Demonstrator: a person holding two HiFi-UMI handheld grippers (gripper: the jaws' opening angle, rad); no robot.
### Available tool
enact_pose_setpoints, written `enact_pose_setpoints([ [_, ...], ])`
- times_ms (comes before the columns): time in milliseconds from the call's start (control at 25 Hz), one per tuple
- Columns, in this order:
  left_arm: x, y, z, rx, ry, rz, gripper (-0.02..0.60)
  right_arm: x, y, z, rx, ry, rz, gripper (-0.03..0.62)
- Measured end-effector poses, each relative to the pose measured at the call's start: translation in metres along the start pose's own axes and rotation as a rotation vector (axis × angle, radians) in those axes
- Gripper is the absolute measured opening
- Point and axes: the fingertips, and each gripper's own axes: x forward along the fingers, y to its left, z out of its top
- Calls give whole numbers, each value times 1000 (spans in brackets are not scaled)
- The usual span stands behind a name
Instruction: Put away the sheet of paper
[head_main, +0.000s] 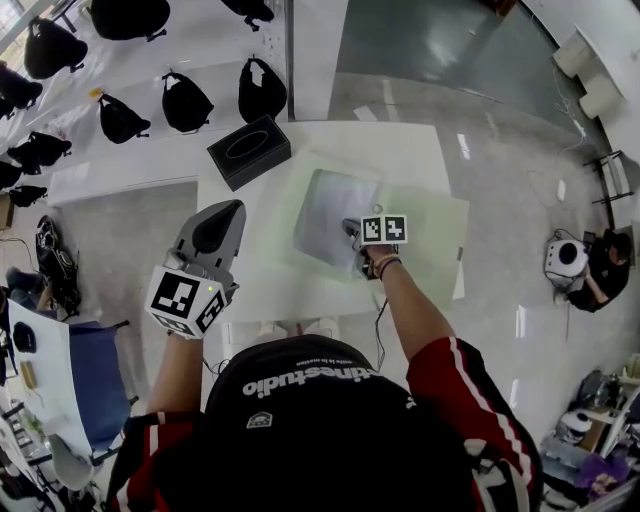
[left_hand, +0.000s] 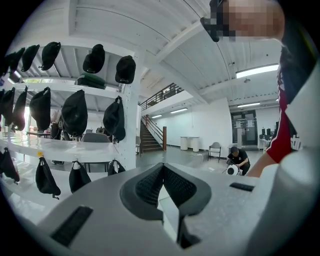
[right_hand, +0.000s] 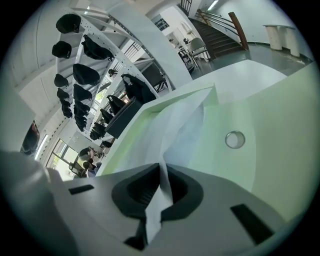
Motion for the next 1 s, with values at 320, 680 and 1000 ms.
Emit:
enact_pose_setpoints([
  [320,-3,9,-1,-3,3,11,3,13,10,6,-37,7,0,5],
  [680,-7,9,-2,-6,1,17,3,14,5,4,-24,4,-19,58],
  [1000,-12,6,-3,1,1,21,3,4,1,8,-55,-49,-78,177],
])
